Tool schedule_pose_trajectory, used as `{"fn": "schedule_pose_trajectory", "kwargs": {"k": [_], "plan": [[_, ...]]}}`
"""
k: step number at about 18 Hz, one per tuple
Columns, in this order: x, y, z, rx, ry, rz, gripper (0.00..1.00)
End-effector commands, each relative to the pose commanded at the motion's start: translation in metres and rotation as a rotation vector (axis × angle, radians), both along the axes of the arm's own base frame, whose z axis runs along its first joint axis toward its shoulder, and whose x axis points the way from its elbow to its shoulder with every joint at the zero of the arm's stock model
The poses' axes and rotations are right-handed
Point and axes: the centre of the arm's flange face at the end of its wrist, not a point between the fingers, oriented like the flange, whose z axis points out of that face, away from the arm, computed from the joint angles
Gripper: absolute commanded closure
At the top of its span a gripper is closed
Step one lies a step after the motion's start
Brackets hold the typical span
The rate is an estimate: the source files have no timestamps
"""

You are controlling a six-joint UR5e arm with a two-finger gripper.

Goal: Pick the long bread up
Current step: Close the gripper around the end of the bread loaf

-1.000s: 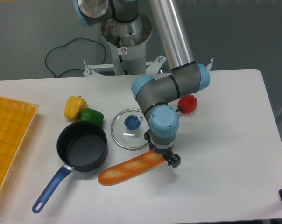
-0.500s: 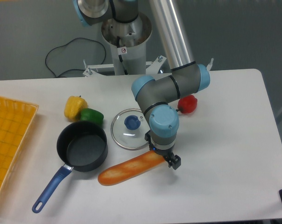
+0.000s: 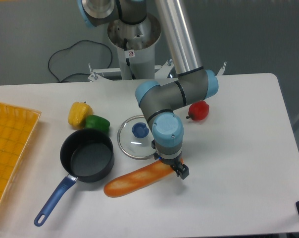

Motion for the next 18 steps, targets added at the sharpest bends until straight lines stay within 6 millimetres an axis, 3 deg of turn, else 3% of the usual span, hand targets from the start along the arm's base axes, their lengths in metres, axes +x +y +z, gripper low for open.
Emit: {"fn": "schedule_pose_trajectory", "kwargs": {"k": [14,18], "plan": [[-0.0035,0.0017,-0.0044,0.008,0.010,-0.012,0.01],[-0.0035,0.0004,-0.0025,0.007,0.008,-0.012,0.24]]}}
